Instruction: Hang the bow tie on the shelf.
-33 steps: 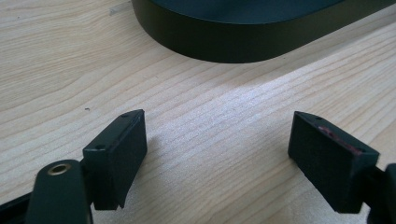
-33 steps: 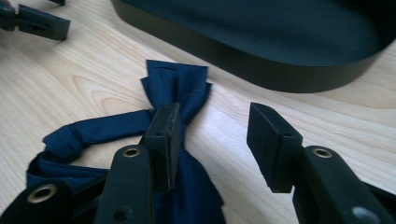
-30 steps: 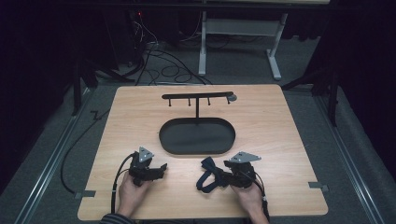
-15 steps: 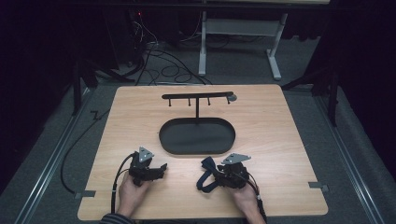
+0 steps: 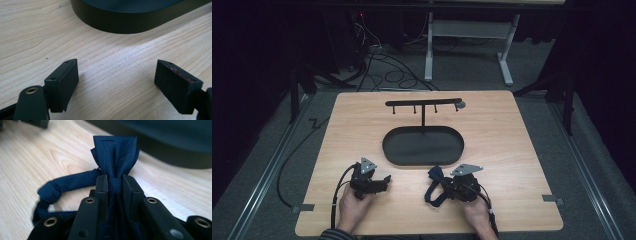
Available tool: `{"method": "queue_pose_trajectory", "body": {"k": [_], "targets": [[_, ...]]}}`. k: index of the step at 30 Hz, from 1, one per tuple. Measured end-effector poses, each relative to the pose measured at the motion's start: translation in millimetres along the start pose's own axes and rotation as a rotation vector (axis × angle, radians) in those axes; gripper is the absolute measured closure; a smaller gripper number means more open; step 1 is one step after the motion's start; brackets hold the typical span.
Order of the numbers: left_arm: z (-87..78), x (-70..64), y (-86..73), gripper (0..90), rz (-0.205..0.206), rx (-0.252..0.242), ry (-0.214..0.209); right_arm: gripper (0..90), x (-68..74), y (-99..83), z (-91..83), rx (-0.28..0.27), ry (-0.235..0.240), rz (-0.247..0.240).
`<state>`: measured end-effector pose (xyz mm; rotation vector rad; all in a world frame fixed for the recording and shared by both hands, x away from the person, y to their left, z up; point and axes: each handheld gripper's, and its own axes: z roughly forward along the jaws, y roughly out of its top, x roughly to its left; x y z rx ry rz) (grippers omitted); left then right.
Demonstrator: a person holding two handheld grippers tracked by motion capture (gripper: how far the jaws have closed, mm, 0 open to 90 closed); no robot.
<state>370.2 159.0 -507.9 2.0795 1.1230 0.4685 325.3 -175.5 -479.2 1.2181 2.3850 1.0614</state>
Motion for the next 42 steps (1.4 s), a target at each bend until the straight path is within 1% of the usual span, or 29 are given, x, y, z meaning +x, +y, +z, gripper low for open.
{"method": "queue_pose_trajectory", "body": {"k": [1, 2, 4, 5, 7, 8, 9, 10, 18, 21, 23, 26, 27, 28, 30, 31, 42], "targets": [[0.0, 0.0, 0.0, 20.0, 0.000, 0.000, 0.000, 77.2, -0.7, 1.7, -3.6, -0.005, -0.005, 0.003], [0.0, 0.0, 0.0, 20.0, 0.000, 0.000, 0.000, 77.2, -3.2, 5.1, -10.2, -0.026, -0.011, 0.001], [-0.1, 0.1, 0.0, 20.0, 0.000, 0.000, 0.000, 77.2, -6.1, 9.0, -17.1, -0.044, -0.019, 0.003], [-0.1, 0.1, -0.1, 20.0, 0.001, 0.000, 0.000, 77.2, -7.9, 11.1, -20.1, -0.055, -0.023, -0.002], [-0.1, 0.1, -0.1, 20.0, 0.000, 0.000, 0.000, 77.2, -10.8, 15.3, -25.8, -0.069, -0.029, 0.004], [-0.1, 0.1, -0.1, 20.0, 0.000, 0.000, 0.000, 77.2, -10.8, 15.3, -25.8, -0.069, -0.029, 0.004], [-0.2, 0.1, -0.1, 20.0, 0.000, 0.000, -0.001, 77.2, -13.9, 19.5, -30.5, -0.080, -0.040, 0.002], [-0.2, 0.1, -0.1, 20.0, 0.001, 0.000, -0.001, 77.2, -15.3, 21.4, -32.3, -0.085, -0.041, 0.005], [-0.3, 0.2, -0.2, 20.0, 0.001, 0.000, -0.001, 77.1, -21.5, 34.7, -42.5, -0.123, -0.060, -0.005], [-0.3, 0.1, -0.2, 20.0, 0.001, 0.000, -0.001, 77.1, -23.8, 39.8, -45.7, -0.141, -0.057, -0.005], [-0.3, 0.2, -0.2, 20.0, 0.001, 0.000, -0.001, 77.1, -24.5, 41.8, -47.0, -0.143, -0.059, -0.004], [-0.3, 0.2, -0.3, 20.0, 0.001, 0.000, -0.001, 77.1, -29.4, 51.1, -53.2, -0.170, -0.063, -0.006], [-0.3, 0.2, -0.3, 20.0, 0.001, 0.000, -0.001, 77.1, -29.4, 51.1, -53.2, -0.170, -0.063, -0.006], [-0.3, 0.2, -0.3, 20.0, 0.001, -0.001, -0.001, 77.1, -31.8, 56.0, -56.5, -0.181, -0.076, -0.010], [-0.3, 0.2, -0.3, 20.0, 0.001, 0.000, -0.002, 77.1, -33.8, 60.4, -59.9, -0.192, -0.081, -0.004], [-0.3, 0.2, -0.3, 20.0, 0.001, -0.001, -0.001, 77.1, -35.2, 62.6, -61.2, -0.200, -0.086, -0.008], [-0.4, 0.3, -0.3, 20.0, 0.002, -0.001, -0.002, 77.1, -47.6, 79.3, -69.6, -0.242, -0.099, 0.001]]}}
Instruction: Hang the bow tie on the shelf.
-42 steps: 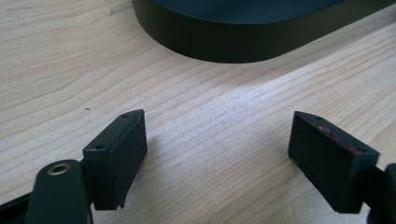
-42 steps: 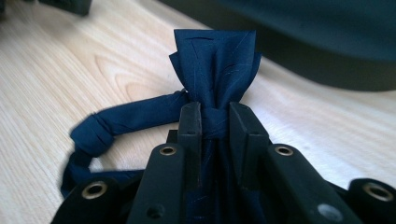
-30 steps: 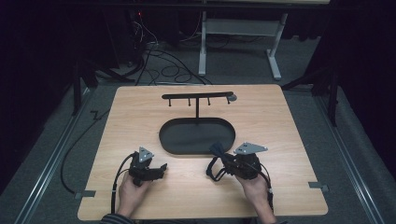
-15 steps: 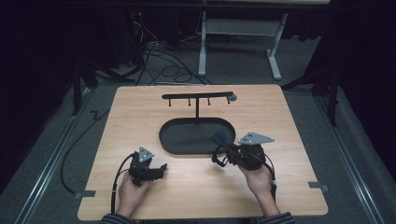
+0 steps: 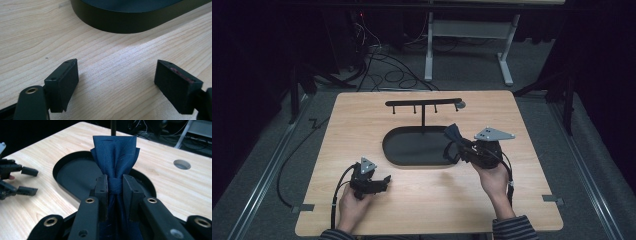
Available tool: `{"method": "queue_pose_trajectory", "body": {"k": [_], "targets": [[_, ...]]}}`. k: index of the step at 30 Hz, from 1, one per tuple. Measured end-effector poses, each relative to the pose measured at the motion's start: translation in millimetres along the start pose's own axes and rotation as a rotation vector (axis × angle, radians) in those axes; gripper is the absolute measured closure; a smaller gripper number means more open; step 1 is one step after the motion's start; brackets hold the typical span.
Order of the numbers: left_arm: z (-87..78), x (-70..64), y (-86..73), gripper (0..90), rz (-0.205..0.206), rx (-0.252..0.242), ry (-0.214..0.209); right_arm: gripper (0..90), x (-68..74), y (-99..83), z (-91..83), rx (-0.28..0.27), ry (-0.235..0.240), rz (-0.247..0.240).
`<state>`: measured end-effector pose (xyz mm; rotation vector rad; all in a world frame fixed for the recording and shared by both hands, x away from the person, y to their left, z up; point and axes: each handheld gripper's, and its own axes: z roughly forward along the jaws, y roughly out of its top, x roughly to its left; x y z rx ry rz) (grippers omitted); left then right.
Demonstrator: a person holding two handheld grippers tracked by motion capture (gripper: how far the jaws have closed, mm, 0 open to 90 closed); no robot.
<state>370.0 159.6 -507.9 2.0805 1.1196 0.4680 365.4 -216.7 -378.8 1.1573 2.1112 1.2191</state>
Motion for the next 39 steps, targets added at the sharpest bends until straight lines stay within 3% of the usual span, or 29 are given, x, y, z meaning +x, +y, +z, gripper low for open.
{"method": "queue_pose_trajectory", "body": {"k": [22, 39], "targets": [[0.0, 0.0, 0.0, 20.0, 0.000, 0.000, 0.000, 77.1, -17.3, 56.7, 3.3, -0.047, -0.077, -0.065], [0.0, 0.1, 0.0, 20.0, 0.001, 0.001, 0.000, 77.1, -34.0, 82.2, 17.3, -0.068, -0.098, -0.039]]}}
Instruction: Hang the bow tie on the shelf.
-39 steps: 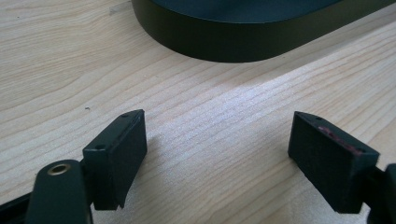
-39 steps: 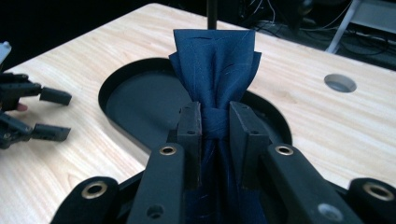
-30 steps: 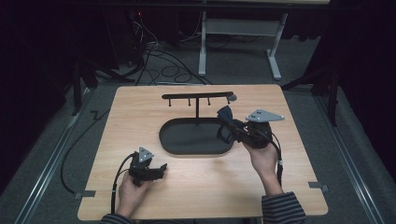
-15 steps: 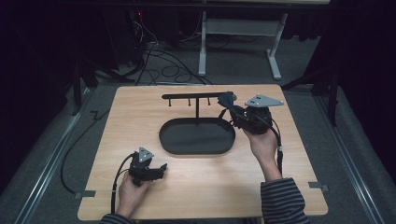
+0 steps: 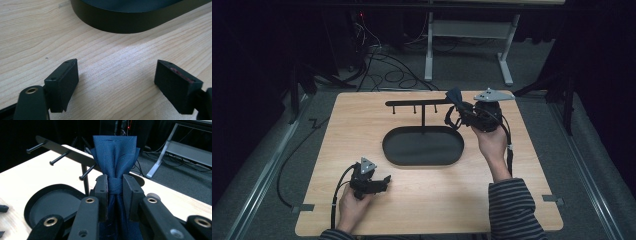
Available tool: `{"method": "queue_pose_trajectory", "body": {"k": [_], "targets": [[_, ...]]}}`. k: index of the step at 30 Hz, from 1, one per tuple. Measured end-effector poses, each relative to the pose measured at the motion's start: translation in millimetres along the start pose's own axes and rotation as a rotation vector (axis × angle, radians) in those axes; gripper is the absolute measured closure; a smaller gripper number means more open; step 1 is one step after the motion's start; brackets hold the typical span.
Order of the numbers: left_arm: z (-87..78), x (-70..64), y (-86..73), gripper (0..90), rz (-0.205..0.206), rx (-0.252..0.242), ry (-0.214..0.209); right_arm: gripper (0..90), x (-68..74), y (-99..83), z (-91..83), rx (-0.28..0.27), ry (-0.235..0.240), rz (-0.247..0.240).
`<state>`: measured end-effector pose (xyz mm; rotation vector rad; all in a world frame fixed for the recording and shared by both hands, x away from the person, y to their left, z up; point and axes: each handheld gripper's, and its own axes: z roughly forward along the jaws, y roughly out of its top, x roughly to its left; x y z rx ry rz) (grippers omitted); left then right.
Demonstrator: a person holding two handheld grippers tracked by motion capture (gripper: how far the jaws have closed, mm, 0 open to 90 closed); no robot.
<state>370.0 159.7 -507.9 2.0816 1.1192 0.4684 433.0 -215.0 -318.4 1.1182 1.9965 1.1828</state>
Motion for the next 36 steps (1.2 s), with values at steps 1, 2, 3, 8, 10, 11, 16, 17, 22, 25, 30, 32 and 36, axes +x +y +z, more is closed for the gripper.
{"method": "queue_pose_trajectory", "body": {"k": [1, 2, 3, 8, 10, 11, 16, 17, 22, 25, 30, 32, 36], "targets": [[0.0, 0.0, 0.0, 20.0, 0.000, 0.000, 0.000, 77.1, -0.9, 0.5, 1.3, 0.002, -0.006, 0.003], [0.0, 0.0, 0.0, 20.0, 0.000, 0.000, 0.000, 77.1, -2.1, 0.8, 3.0, 0.001, -0.006, 0.003], [0.0, 0.0, 0.0, 20.0, 0.000, 0.000, 0.000, 77.0, -2.4, 0.9, 4.3, 0.003, -0.007, 0.014], [-0.1, 0.1, -0.1, 20.0, 0.001, 0.000, -0.001, 77.1, -7.0, 1.2, 11.0, 0.002, -0.026, 0.019], [-0.1, 0.1, -0.1, 20.0, 0.001, 0.000, -0.001, 77.1, -9.6, 1.6, 13.4, -0.002, -0.033, 0.020], [-0.1, 0.1, -0.1, 20.0, 0.001, 0.000, -0.001, 77.1, -10.4, 1.7, 14.3, -0.003, -0.037, 0.031], [-0.2, 0.1, 0.0, 20.0, 0.001, 0.002, -0.002, 77.0, -16.3, 1.8, 19.8, -0.009, -0.051, 0.037], [-0.2, 0.1, 0.0, 20.0, 0.001, 0.002, -0.002, 77.0, -17.4, 1.4, 20.7, -0.008, -0.054, 0.040], [-0.3, 0.1, -0.1, 20.0, 0.001, 0.002, -0.002, 76.9, -24.2, -2.1, 25.5, 0.010, -0.070, 0.049], [-0.4, 0.2, -0.2, 20.0, 0.001, 0.002, -0.002, 76.9, -29.4, -5.7, 26.9, 0.013, -0.075, 0.073], [-0.4, 0.2, -0.2, 20.0, 0.002, 0.002, -0.002, 76.9, -29.4, -11.0, 25.6, 0.010, -0.087, 0.074], [-0.4, 0.2, -0.2, 20.0, 0.002, 0.002, -0.002, 76.8, -30.8, -14.1, 25.0, 0.007, -0.090, 0.081], [-0.5, 0.2, -0.2, 20.0, 0.002, 0.002, -0.002, 76.7, -31.2, -18.2, 23.1, 0.000, -0.095, 0.085]]}}
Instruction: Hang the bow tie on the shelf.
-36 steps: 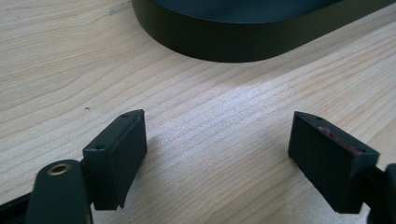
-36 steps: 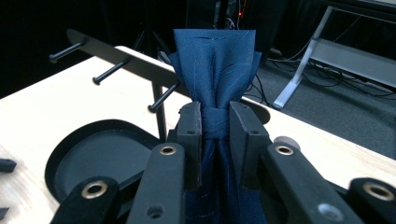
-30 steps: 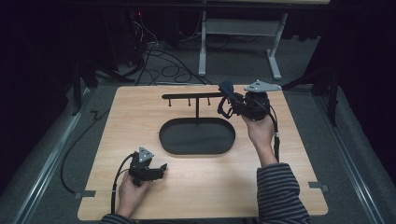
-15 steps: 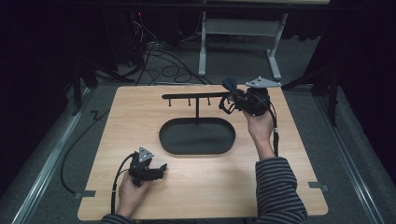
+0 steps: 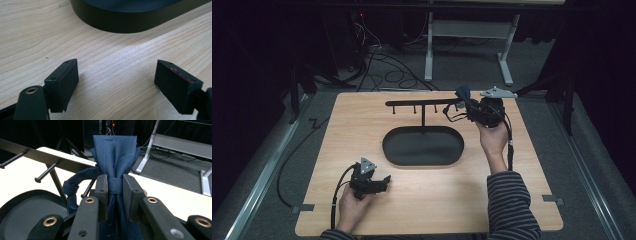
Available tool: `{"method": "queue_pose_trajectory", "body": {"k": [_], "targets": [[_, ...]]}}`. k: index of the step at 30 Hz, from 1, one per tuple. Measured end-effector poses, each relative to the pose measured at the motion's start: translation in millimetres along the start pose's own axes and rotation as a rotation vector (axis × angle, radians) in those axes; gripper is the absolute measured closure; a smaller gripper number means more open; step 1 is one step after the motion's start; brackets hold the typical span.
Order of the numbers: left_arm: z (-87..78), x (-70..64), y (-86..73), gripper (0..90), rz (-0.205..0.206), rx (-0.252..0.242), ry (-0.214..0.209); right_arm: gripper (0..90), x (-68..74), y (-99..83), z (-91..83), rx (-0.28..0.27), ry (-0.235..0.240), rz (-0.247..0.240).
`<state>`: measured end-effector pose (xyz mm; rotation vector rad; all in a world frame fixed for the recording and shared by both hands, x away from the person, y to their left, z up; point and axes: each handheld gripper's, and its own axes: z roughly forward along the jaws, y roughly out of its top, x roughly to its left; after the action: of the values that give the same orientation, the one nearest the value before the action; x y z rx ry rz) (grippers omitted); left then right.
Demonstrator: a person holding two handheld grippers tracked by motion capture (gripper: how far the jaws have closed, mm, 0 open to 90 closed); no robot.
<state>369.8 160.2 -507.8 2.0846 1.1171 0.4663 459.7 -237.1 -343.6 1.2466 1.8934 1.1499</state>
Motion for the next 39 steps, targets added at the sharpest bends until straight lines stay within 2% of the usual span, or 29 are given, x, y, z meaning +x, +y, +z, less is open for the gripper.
{"method": "queue_pose_trajectory", "body": {"k": [14, 22, 39], "targets": [[0.1, -0.1, 0.0, 20.0, -0.001, -0.001, 0.000, 76.5, 0.4, -14.1, -1.4, -0.016, -0.016, 0.028], [0.0, -0.1, 0.0, 20.0, -0.001, -0.001, 0.000, 76.5, 2.4, -21.1, -2.5, -0.028, -0.043, 0.020], [0.0, 0.0, 0.0, 20.0, -0.001, -0.001, 0.000, 75.1, 2.3, -43.5, 10.7, -0.006, -0.029, 0.089]]}}
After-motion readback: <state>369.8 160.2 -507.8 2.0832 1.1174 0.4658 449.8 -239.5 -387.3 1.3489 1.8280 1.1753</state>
